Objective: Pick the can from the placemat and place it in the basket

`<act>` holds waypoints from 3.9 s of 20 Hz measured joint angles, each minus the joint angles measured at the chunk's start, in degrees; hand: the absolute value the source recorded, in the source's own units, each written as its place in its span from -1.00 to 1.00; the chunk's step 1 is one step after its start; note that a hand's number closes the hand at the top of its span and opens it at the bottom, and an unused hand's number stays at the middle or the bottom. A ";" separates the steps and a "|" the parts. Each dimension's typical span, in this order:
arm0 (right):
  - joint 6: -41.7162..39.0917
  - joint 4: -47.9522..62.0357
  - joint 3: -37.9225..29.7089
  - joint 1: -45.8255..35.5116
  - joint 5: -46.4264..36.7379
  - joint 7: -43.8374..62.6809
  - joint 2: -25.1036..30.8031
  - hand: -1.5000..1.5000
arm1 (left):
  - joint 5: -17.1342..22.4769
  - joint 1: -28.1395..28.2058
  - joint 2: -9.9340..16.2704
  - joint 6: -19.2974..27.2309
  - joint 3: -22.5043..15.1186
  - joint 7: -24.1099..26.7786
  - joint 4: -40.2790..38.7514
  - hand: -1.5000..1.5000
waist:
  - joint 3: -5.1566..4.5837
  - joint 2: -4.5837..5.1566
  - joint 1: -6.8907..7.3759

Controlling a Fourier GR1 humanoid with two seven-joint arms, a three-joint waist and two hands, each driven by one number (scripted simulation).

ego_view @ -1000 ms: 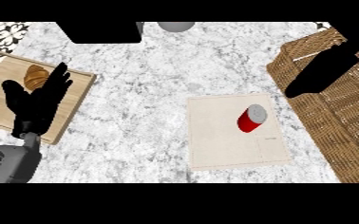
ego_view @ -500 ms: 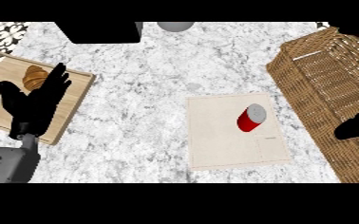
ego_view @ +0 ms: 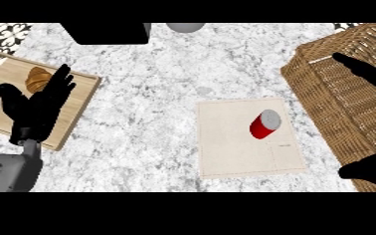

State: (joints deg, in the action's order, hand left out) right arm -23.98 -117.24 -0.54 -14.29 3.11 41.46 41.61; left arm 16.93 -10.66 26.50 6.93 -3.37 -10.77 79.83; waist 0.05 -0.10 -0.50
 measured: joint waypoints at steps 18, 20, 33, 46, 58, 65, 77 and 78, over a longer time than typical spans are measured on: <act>13.75 24.40 9.20 1.44 -27.66 -23.09 -19.99 -1.00 | -4.11 -1.03 -3.57 -3.11 3.15 0.15 -1.69 0.00 | -0.04 0.16 0.82; 13.77 27.54 9.55 1.16 -29.22 -24.68 -20.85 -1.00 | -4.70 -0.72 -4.32 -3.28 3.34 0.12 -1.43 0.00 | -0.04 0.16 0.78; 9.48 30.73 6.41 3.77 -33.96 -30.38 -22.77 -1.00 | -8.09 0.22 -6.79 -7.08 7.67 1.00 -1.81 0.00 | -0.05 0.08 0.49; 7.13 30.21 5.32 5.59 -37.14 -34.63 -25.81 -1.00 | -10.78 0.05 -9.17 -8.34 9.91 -2.04 1.27 0.00 | -0.05 0.07 0.50; 10.15 34.32 8.90 5.39 -46.90 -35.01 -28.53 1.00 | -12.05 -0.41 -10.03 -9.96 11.99 -1.68 0.34 0.00 | -0.09 0.04 0.58; 12.23 39.58 9.04 2.77 -50.61 -38.84 -29.04 1.00 | -13.00 -0.88 -10.92 -9.94 12.11 -2.53 0.98 0.00 | -0.35 -0.29 0.59; 31.09 51.70 3.77 -14.39 -56.48 3.37 -40.49 1.00 | -13.68 -3.89 -12.01 -10.85 10.05 -2.83 0.41 0.00 | -0.13 1.16 4.90; 33.01 53.53 4.22 -16.57 -56.57 6.92 -40.73 1.00 | -13.69 -3.93 -12.10 -11.10 9.85 -2.65 0.20 0.00 | -0.12 1.23 5.37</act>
State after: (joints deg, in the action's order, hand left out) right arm 9.03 -63.71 3.68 -30.85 -53.46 48.38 0.88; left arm 3.24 -14.59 14.41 -4.16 6.48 -13.43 80.03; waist -0.07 1.14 4.87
